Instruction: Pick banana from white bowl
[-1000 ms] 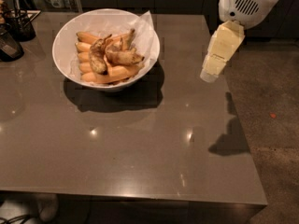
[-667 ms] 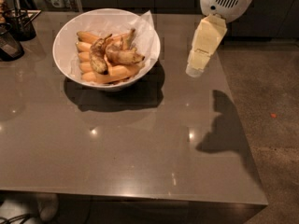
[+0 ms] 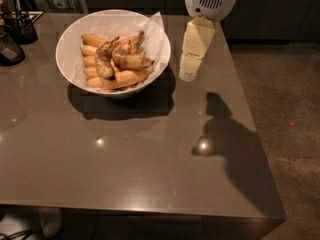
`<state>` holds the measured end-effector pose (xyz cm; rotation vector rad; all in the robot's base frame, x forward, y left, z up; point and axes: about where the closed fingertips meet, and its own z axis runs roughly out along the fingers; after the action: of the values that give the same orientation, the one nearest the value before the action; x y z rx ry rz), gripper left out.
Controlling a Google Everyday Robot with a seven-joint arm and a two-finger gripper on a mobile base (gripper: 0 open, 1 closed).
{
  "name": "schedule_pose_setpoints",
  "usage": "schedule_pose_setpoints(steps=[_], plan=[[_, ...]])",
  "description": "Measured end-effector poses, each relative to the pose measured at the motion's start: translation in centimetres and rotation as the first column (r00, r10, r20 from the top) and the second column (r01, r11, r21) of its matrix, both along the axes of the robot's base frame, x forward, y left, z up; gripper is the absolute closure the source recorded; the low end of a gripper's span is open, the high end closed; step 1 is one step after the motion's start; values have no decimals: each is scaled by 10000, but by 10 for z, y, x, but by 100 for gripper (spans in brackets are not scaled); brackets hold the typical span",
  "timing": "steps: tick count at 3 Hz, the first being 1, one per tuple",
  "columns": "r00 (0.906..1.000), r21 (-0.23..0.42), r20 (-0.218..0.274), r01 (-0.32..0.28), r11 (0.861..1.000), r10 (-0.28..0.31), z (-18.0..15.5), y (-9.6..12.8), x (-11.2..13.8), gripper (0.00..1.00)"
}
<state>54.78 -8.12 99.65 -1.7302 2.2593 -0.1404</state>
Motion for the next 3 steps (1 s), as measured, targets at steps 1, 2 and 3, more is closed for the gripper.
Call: schedule_pose_setpoints(steps=[1, 2, 3], plan=[[9995, 475, -33, -307, 9984, 309, 2, 7, -9, 0], [9969, 704, -91, -772, 9945, 780, 6, 25, -19, 0], [9969, 778, 42, -786, 9939, 785, 7, 28, -15, 0]])
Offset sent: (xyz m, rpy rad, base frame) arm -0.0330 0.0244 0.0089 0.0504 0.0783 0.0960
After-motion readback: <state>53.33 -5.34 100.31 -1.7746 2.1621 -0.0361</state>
